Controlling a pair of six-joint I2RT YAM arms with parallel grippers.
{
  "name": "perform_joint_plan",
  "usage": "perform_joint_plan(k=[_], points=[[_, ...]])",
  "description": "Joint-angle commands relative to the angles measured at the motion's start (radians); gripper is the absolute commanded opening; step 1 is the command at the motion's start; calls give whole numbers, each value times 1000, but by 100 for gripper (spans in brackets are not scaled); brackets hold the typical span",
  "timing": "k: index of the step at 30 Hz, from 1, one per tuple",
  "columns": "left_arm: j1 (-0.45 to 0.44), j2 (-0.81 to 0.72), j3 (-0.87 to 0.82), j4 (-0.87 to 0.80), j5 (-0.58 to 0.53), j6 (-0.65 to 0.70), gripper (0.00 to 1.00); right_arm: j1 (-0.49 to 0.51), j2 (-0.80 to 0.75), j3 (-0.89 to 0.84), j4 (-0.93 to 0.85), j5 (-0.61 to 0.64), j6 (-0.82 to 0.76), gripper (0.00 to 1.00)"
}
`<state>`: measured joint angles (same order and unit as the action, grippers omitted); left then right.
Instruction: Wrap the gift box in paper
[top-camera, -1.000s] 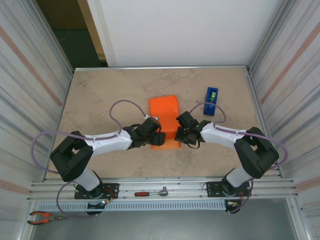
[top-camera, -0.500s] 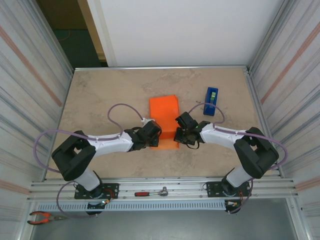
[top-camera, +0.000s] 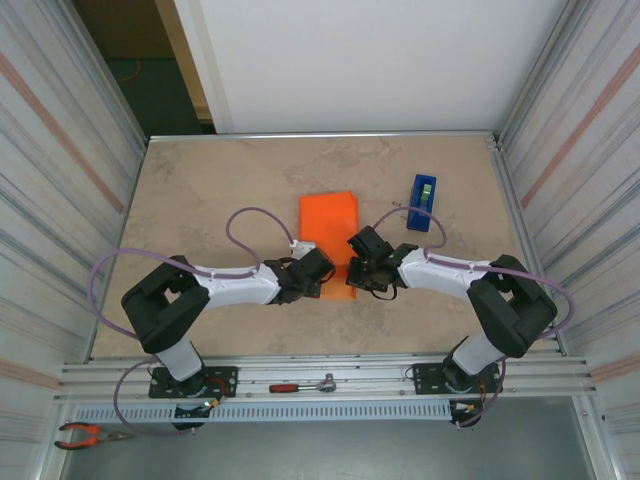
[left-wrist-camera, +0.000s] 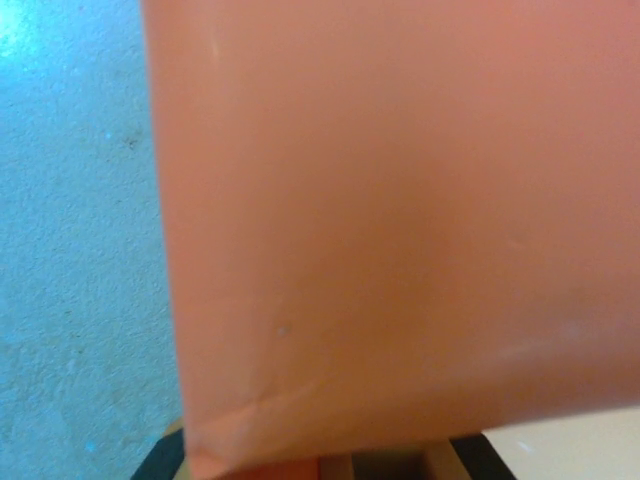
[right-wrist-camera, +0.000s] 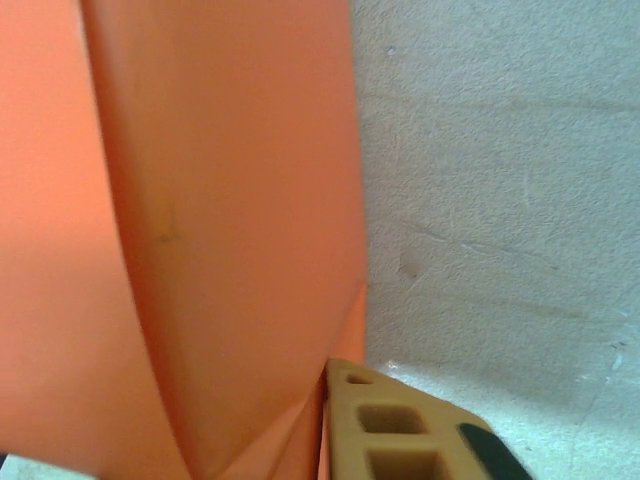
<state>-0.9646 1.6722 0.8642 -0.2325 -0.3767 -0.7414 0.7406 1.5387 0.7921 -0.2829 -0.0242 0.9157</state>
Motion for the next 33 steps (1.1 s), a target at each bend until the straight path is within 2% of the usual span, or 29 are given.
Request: perform_joint_plan(k=[1,3,8,9,11,15,21,27,33], points=[[-10,1,17,-44,-48,-21,15,6,-32,-22,-2,0,13,21],[-11,-2,15,-46,-48,-14,0,5,-43,-21,-7,-2,12,33],[-11,-14,9,-48,-50,-7,0,1,-86,-17,-43,4,12,64],[-12,-21,4,-47,-50,-9,6,0,-93,-16,-51,3,7,69],[-13,-31,-1,-45,-48,-11,17,-8,-96,-9,-71,-2,-3,73],[-13,-71,-9,-49,-41,7,41,-29,-80,5,-97,-7,-25,75],[-13,-152,-33,-42,-32,65,66,-65,-48,8,-60,-10,-31,75],[-7,-123,-21,-7,-31,124,80,-69,9,32,-19,-22,-26,75],[-3,-64,4,12,-66,149,85,-50,17,27,-17,-4,-5,76]])
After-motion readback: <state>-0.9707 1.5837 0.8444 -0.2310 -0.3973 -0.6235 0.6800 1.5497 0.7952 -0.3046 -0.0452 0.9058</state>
